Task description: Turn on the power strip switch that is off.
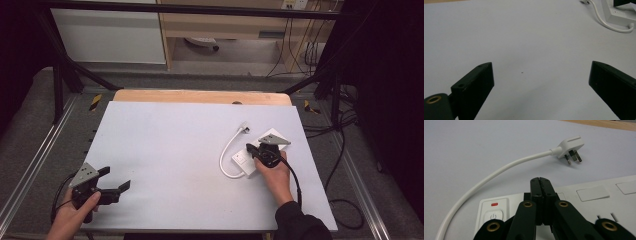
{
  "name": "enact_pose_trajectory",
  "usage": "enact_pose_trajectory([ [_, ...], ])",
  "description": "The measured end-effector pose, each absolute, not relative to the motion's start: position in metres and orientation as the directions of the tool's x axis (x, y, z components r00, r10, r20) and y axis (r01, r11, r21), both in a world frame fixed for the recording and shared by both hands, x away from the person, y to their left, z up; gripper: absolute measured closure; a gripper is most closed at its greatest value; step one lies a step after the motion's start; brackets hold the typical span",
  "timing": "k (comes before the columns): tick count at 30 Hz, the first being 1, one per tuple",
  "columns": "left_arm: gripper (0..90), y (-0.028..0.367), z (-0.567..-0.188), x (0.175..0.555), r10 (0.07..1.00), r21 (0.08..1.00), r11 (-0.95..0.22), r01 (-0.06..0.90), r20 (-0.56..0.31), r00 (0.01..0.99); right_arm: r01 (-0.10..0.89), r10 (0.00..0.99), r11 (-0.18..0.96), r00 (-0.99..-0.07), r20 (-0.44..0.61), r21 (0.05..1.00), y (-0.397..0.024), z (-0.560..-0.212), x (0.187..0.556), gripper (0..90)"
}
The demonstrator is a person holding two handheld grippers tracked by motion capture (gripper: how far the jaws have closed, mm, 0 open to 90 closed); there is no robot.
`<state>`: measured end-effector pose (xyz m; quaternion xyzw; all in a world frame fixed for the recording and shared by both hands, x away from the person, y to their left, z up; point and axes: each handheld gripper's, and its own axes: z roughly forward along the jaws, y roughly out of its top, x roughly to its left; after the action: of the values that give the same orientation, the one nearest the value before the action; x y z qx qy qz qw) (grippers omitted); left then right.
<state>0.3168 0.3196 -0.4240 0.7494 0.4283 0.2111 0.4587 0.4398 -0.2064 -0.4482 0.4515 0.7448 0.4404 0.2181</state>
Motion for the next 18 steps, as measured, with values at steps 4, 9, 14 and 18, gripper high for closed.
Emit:
enact_pose_trajectory([
  [4, 6.1, 0.3194, -0.4242, 0.3169, 0.835, 0.868, -0.214, 0.449, -0.075, 0.545, 0.48, 0.865, 0.203, -0.496, 0.073, 0.853, -0.2061, -0.4486, 0.4397, 90.0],
  [9, 6.1, 0.3195, -0.4242, 0.3169, 0.836, 0.868, -0.214, 0.449, -0.076, 0.544, 0.485, 0.863, 0.211, -0.501, 0.072, 0.849, -0.2053, -0.4495, 0.4399, 90.0],
  [14, 6.1, 0.3194, -0.4242, 0.3169, 0.835, 0.867, -0.214, 0.45, -0.077, 0.545, 0.485, 0.86, 0.209, -0.504, 0.076, 0.849, -0.2048, -0.4499, 0.4398, 90.0],
  [18, 6.1, 0.3195, -0.4243, 0.3169, 0.835, 0.867, -0.213, 0.45, -0.077, 0.544, 0.484, 0.859, 0.21, -0.506, 0.076, 0.85, -0.2048, -0.45, 0.4397, 90.0],
])
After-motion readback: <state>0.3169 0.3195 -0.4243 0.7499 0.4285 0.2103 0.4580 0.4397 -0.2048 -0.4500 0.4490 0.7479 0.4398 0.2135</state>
